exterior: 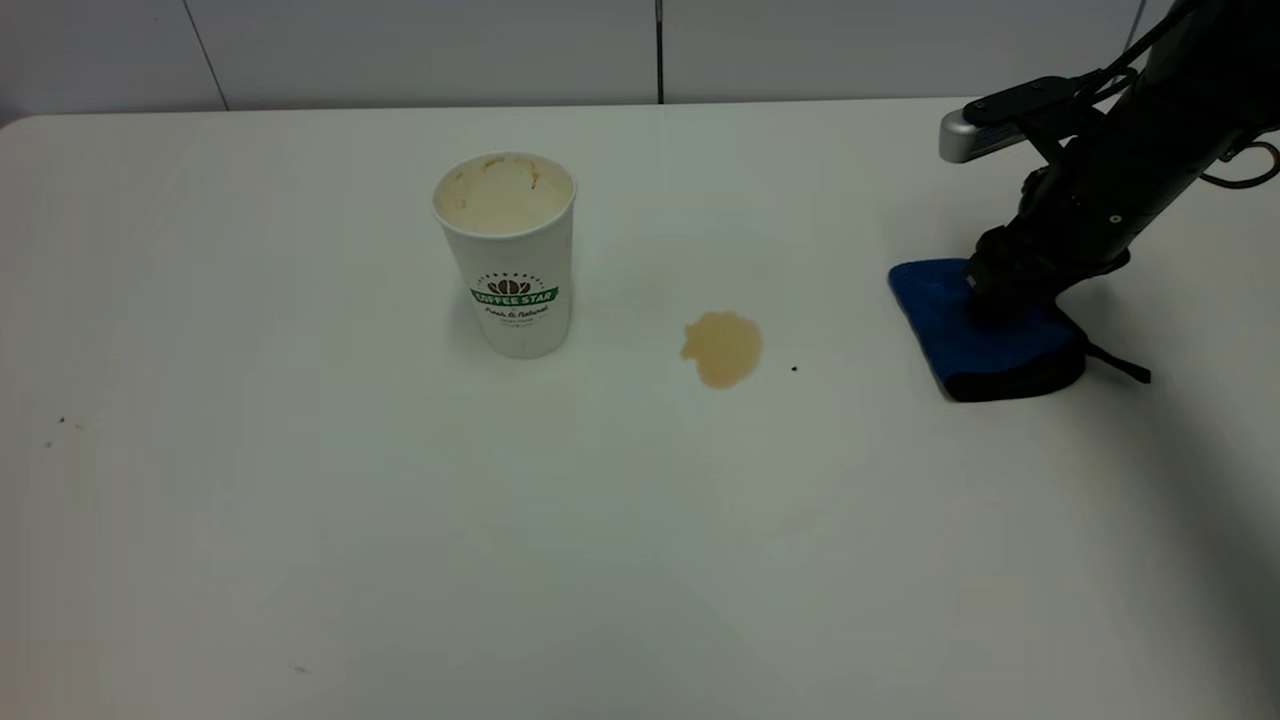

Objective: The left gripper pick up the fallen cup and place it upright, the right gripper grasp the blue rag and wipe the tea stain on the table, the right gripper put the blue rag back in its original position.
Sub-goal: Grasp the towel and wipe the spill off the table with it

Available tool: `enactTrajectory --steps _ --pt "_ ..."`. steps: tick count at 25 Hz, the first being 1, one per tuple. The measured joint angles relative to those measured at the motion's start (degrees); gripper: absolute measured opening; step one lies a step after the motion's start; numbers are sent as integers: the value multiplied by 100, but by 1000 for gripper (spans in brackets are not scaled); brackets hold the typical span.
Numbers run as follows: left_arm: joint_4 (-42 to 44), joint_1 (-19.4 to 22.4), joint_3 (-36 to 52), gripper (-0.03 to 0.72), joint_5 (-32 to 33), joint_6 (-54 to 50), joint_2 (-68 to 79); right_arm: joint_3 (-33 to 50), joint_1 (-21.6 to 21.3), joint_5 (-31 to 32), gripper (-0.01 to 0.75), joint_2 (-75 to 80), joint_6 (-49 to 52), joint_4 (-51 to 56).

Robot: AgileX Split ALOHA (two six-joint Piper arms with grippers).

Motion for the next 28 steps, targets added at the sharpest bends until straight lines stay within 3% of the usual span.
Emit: enactTrajectory --steps 3,4,11,18,22,28 --pt "0 0 0 524 0 0 0 -46 187 -84 121 29 -39 7" --pt "0 0 0 524 0 0 0 -84 273 -128 86 51 -40 26" --pt "0 0 0 524 0 0 0 -737 1081 -359 74 384 -50 96" --pt "0 0 0 524 0 0 0 -1093 1770 -4 74 537 -52 147" --pt "0 0 0 524 0 0 0 -1136 1975 595 74 530 -69 253" --pt "0 0 0 524 0 0 0 -1150 1991 1977 74 478 -96 227"
